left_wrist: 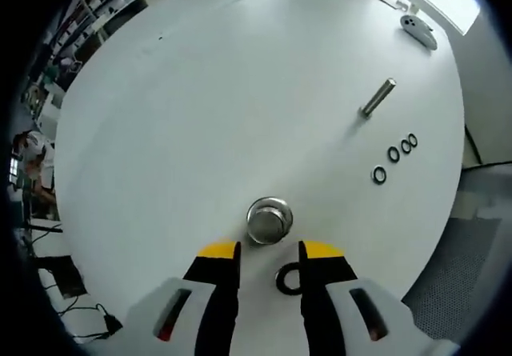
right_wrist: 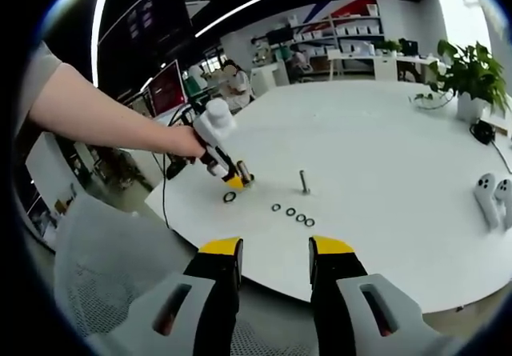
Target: Place the washer onto the threaded stud by aligning its center hole with the stud, sliding it down to the base, and recovering from edge contact or off-axis alignment until the washer reaches the visible bottom stop.
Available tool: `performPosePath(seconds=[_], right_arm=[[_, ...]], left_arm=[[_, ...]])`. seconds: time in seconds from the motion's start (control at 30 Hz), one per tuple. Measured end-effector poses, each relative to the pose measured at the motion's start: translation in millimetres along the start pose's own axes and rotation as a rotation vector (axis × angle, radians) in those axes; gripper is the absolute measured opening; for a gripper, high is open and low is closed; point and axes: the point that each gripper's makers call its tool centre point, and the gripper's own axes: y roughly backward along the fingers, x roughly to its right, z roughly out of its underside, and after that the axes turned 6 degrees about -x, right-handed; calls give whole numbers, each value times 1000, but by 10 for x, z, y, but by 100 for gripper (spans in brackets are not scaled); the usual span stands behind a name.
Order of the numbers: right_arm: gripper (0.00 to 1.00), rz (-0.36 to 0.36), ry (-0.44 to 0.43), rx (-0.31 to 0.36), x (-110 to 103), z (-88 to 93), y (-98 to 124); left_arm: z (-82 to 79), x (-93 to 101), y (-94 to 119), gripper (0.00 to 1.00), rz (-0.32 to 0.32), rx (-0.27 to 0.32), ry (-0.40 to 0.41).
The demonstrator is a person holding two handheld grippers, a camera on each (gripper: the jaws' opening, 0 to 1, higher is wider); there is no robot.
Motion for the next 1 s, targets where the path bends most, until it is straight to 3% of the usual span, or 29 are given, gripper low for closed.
performPosePath(seconds=[0.43, 0.53, 1.0], right_arm=[[35, -13, 4, 6, -21, -8, 1], [35, -18, 11, 1, -34, 2, -7], [35, -15, 18, -3, -31, 10, -8]], left_arm=[[258, 142, 28, 31, 37, -7, 110], [319, 206, 8, 31, 23, -13, 100], [330, 244, -69, 31, 28, -15, 109]])
